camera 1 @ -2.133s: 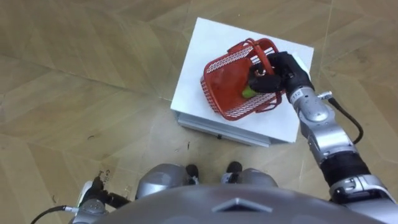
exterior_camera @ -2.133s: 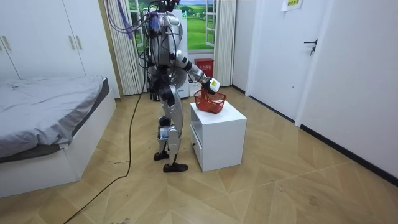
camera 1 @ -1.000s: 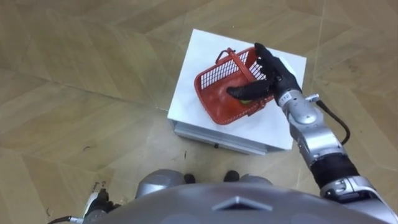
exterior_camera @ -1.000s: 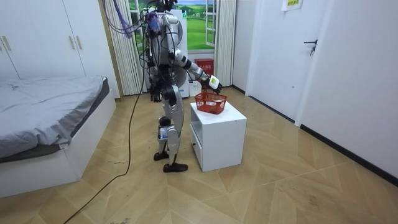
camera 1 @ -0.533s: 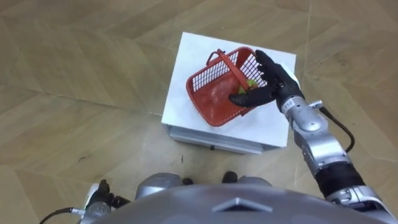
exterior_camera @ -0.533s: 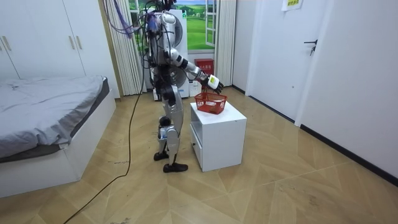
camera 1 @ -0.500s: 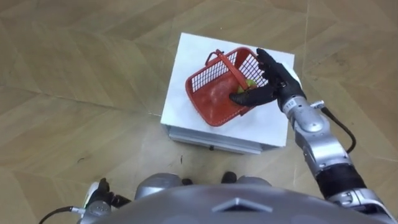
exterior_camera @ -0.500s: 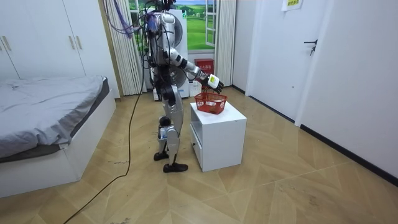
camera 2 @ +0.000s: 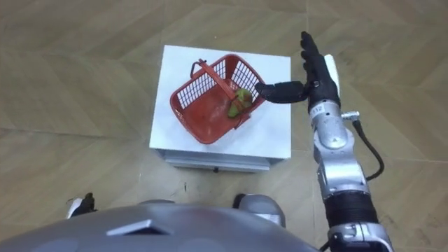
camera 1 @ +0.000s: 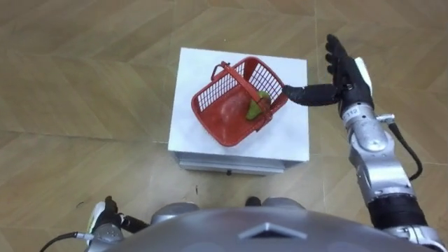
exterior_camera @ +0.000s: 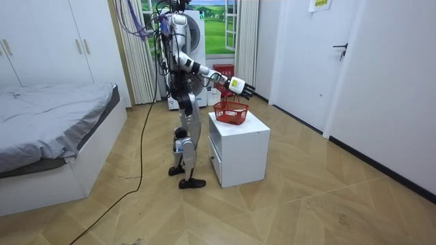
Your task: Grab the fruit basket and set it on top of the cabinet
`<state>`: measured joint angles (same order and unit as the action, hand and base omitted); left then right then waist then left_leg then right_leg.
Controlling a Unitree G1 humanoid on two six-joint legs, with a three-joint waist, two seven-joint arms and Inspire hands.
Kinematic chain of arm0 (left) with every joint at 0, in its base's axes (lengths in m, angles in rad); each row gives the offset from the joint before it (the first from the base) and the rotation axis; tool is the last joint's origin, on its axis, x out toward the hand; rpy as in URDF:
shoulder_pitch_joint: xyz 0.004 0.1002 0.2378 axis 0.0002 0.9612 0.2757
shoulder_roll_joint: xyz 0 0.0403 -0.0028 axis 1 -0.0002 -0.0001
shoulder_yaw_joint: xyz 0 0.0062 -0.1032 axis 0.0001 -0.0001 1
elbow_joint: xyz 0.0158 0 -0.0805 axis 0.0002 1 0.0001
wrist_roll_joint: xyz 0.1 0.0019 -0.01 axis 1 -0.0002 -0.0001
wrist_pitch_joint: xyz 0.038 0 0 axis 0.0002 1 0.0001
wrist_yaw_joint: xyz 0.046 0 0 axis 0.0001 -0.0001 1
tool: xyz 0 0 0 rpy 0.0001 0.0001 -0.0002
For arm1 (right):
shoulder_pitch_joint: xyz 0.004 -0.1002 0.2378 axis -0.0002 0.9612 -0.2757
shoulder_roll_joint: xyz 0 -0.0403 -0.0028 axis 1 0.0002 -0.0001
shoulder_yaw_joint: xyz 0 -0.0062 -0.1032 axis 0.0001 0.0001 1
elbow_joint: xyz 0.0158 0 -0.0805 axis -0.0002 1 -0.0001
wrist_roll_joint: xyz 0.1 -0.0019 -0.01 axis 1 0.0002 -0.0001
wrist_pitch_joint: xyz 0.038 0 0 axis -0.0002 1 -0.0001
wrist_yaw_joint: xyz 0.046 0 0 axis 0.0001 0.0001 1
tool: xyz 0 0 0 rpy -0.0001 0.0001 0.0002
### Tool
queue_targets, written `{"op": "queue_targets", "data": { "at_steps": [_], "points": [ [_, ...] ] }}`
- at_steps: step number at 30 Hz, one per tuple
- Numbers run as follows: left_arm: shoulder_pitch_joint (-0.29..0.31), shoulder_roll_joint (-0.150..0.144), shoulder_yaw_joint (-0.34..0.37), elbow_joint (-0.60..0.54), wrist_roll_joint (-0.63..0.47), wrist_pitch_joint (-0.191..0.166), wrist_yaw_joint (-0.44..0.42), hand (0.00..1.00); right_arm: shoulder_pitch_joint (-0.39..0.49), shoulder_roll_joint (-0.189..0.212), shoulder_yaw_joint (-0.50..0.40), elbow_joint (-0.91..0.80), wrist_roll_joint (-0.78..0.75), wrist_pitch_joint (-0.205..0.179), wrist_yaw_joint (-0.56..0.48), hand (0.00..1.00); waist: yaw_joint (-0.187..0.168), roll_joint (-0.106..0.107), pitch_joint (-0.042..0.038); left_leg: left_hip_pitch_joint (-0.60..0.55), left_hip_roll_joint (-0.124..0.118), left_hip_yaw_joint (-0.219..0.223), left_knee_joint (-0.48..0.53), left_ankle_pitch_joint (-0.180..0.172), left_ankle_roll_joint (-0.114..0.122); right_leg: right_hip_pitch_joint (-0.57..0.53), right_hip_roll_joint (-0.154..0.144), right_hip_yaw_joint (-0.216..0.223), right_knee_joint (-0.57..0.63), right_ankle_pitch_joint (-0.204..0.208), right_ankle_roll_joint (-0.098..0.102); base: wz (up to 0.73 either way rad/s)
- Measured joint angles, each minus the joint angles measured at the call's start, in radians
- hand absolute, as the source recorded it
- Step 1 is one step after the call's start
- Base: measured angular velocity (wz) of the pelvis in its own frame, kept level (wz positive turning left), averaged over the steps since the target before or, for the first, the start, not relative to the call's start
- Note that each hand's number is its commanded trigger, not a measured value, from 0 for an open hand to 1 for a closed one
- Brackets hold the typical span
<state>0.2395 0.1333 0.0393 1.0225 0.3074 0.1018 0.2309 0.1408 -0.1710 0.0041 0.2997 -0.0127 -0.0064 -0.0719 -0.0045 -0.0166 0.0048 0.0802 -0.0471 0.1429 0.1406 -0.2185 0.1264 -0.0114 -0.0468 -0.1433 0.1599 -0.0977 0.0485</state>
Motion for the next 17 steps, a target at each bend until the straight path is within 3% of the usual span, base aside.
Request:
{"op": "queue_targets", "data": {
  "at_steps": [2,9,14,17],
  "points": [
    [0.003,0.000,0.009,-0.012,0.000,-0.002,0.000,0.00,0.014,0.001,-0.010,0.052,-0.002,-0.008,-0.012,0.00,-0.005,0.006,-0.0069,0.004,0.001,0.000,-0.006,0.000,-0.001,0.005,0.002,0.000,-0.008,0.000,0.000,0.00],
    [0.005,-0.003,0.081,-0.030,-0.001,-0.039,0.002,0.00,0.036,0.010,-0.102,0.388,-0.034,-0.028,-0.051,0.00,-0.021,0.004,-0.0075,0.023,0.003,0.000,-0.012,-0.002,-0.003,0.024,0.004,-0.003,-0.011,-0.001,0.000,0.00],
    [0.001,-0.002,0.085,0.005,0.019,-0.032,0.003,0.00,0.037,0.009,-0.120,0.677,-0.031,-0.018,-0.049,0.00,-0.017,-0.004,-0.0089,0.037,0.005,0.000,-0.015,-0.006,-0.006,0.034,0.008,0.004,-0.009,-0.003,0.000,-0.02],
    [0.005,-0.002,0.086,0.028,0.057,-0.006,-0.008,0.00,0.035,0.015,-0.119,0.802,-0.013,-0.010,-0.015,0.00,-0.017,-0.006,-0.0052,0.047,0.008,0.006,-0.015,-0.009,-0.010,0.043,0.012,0.006,-0.009,-0.004,-0.001,-0.04]
  ]
}}
